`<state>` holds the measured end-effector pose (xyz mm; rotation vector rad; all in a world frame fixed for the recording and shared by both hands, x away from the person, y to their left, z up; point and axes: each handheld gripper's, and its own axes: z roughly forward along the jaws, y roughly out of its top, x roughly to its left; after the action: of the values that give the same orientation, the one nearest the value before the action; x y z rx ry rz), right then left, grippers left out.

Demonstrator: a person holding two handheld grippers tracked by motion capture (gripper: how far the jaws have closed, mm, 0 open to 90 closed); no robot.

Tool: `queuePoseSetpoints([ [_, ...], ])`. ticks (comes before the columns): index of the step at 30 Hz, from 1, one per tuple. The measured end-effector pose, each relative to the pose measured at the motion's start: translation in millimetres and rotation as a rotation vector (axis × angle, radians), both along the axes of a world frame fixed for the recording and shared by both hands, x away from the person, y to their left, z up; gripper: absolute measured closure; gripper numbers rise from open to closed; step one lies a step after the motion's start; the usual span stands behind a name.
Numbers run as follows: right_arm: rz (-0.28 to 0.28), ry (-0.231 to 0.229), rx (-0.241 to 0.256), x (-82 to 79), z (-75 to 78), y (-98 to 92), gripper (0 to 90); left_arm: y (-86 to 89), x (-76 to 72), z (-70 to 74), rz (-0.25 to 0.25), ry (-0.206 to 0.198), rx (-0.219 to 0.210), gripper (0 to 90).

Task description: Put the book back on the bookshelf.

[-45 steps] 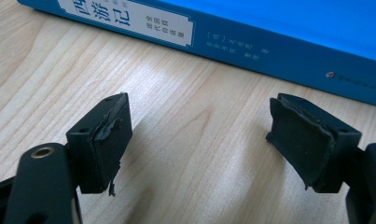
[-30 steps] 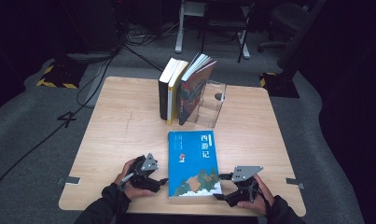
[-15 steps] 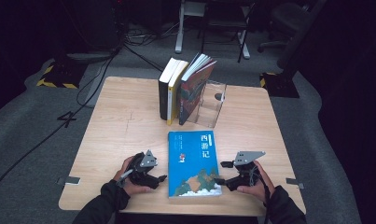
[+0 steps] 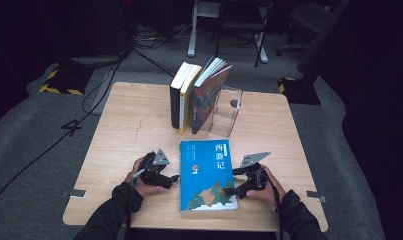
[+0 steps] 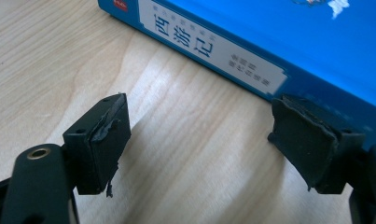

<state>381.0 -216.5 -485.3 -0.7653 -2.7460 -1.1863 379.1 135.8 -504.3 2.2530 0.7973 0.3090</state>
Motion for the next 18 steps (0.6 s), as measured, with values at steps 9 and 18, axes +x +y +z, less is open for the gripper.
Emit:
queuePoseSetpoints([
  [9, 0.013, -0.042, -0.026, 1.5, 1.7, 6.4, 4.2, -0.5, 5.9, 0.3, 0.007, 0.007, -0.003, 19.6],
  [18, 0.005, -0.091, 0.005, 1.7, 6.2, 6.1, 13.4, -0.5, 5.9, 0.3, 0.008, 0.006, -0.002, 19.8],
])
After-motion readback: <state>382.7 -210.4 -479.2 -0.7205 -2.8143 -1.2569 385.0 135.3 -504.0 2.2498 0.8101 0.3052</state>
